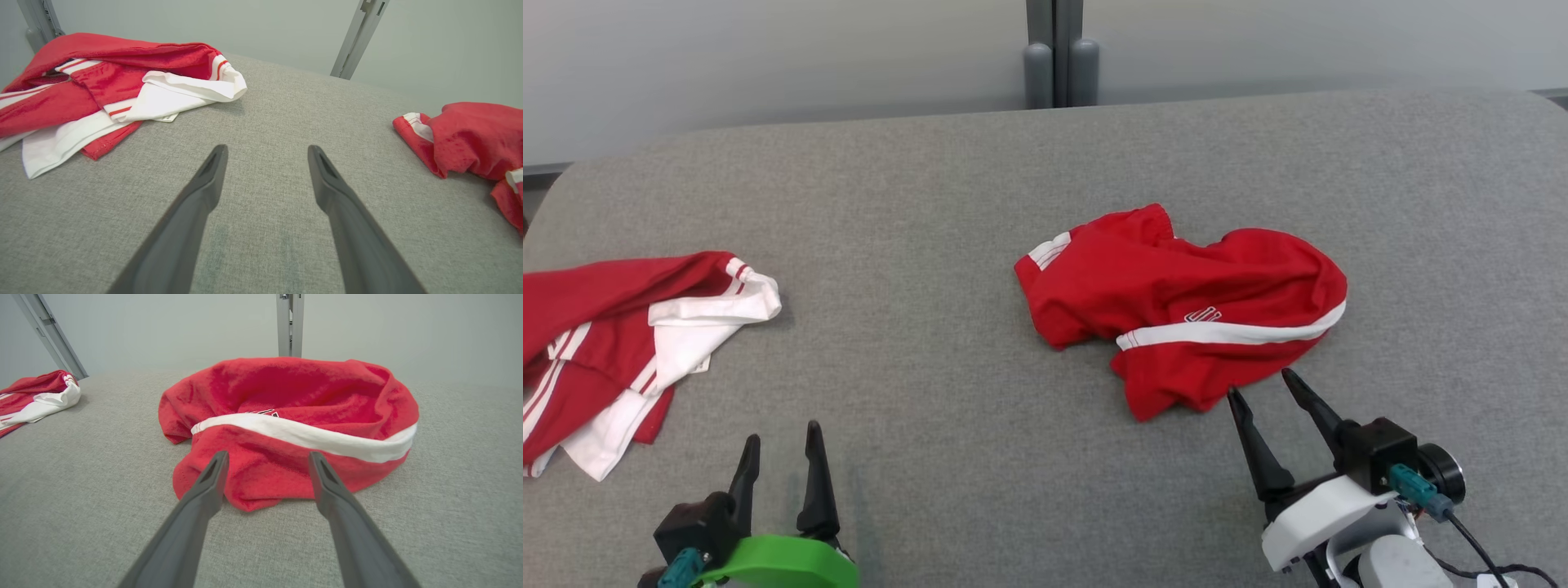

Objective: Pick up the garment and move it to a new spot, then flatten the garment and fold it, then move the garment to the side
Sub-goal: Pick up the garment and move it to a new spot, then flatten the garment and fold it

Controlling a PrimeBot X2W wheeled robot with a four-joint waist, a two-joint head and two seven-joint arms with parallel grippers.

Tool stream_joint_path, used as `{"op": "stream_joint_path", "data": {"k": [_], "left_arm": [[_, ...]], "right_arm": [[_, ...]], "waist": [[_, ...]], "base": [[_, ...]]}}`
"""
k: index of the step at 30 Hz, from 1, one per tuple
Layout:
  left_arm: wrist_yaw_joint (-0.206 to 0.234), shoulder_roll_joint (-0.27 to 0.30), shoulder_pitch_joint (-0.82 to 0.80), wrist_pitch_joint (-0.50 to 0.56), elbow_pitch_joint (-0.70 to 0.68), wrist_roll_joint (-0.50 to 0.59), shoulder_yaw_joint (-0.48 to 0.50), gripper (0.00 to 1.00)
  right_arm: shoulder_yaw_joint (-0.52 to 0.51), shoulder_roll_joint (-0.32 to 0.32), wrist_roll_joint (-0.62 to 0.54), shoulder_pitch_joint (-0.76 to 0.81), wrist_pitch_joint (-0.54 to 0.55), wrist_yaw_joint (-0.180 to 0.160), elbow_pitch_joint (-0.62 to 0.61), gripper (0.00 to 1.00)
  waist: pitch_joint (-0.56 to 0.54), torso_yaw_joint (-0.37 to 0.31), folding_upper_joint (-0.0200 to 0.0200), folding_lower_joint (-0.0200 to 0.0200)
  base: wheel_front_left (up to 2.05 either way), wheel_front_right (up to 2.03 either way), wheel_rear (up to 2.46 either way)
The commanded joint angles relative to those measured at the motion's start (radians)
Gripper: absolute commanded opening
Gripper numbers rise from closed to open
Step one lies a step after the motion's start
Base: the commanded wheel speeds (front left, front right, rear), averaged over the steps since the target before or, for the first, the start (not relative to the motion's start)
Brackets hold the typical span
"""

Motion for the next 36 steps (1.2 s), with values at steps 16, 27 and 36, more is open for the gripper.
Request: {"op": "stream_joint_path", "data": {"k": [16, 27, 36], "left_arm": [[-0.034, 0.003, -0.213, 0.0, -0.042, -0.092, -0.368, 1.0], [-0.036, 0.005, -0.349, 0.0, 0.066, -0.137, -0.566, 1.0], [-0.036, 0.004, -0.378, 0.0, 0.16, -0.145, -0.519, 1.0]], "right_arm": [[0.022, -0.004, 0.002, -0.093, -0.001, -0.001, -0.01, 1.0], [0.023, -0.002, 0.032, -0.088, -0.001, -0.001, -0.019, 1.0], [0.017, -0.002, 0.061, -0.067, -0.001, -0.001, -0.027, 1.0]], "waist": [[0.102, -0.054, 0.0, 0.0], [0.154, -0.233, 0.0, 0.0], [0.173, -0.283, 0.0, 0.0]], "base": [[0.0, 0.0, 0.0], [0.0, 0.0, 0.0], [0.0, 0.0, 0.0]]}}
